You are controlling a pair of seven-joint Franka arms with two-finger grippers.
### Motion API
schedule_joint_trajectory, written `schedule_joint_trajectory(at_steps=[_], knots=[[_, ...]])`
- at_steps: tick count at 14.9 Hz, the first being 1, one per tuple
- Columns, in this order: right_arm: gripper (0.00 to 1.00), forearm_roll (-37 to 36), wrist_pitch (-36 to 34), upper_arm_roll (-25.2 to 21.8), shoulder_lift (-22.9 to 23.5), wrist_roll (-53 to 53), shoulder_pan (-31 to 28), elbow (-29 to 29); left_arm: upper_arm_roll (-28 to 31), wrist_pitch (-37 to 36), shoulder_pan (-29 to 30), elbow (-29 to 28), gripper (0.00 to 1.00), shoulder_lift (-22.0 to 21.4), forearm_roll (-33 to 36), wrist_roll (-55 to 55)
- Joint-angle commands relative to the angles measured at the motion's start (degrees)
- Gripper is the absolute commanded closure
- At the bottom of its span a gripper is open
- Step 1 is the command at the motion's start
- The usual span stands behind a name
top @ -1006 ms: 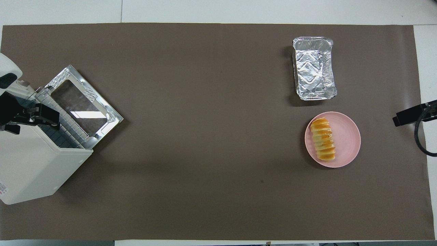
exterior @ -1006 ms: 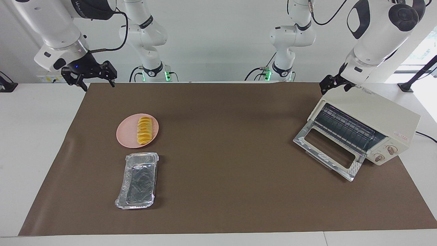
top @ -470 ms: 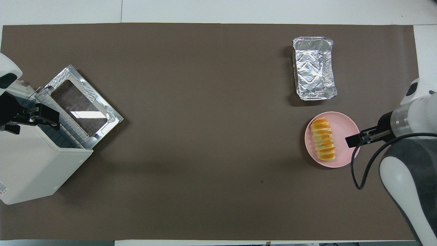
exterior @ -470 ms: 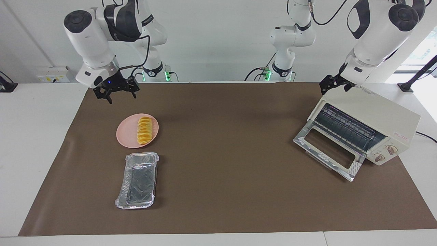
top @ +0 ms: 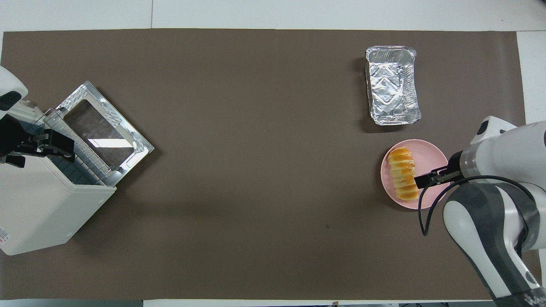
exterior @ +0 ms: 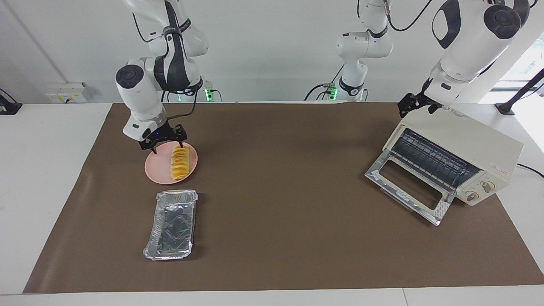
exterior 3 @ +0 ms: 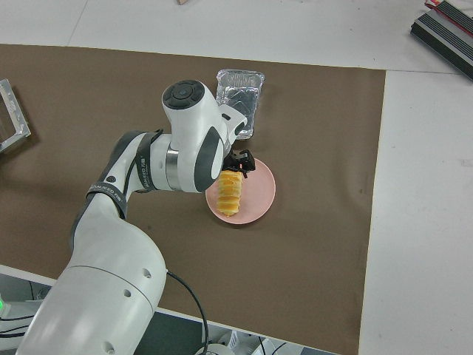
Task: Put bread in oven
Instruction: 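Grasp the bread roll with the right gripper and lift it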
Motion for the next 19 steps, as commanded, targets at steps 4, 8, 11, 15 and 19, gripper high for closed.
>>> schedule_joint_trajectory(at_steps=[4,8,11,15,19], knots=[[0.00,0.41,9.30,0.11,5.09,1.88,2.12,-0.86,0.16,0.02,0.15,-0.70,0.00,-1.23,-0.97,0.07],[0.00,0.41,12.37,0.02,7.72,1.26,1.51,-1.74,0.16,0.02,0.15,-0.70,0.00,-1.14,-0.97,0.07],[0.00,0.32,12.65,0.02,8.17,1.17,1.50,-1.74,0.16,-0.07,0.15,-0.70,0.00,-1.14,-0.97,0.07],[0.66,0.32,12.56,0.02,8.26,1.17,1.50,-1.65,0.16,0.02,0.15,-0.70,0.00,-1.14,-0.97,0.07],[1.00,0.32,12.56,0.02,8.26,1.09,1.42,-1.56,0.16,0.02,0.15,-0.70,0.00,-1.14,-0.97,0.07]])
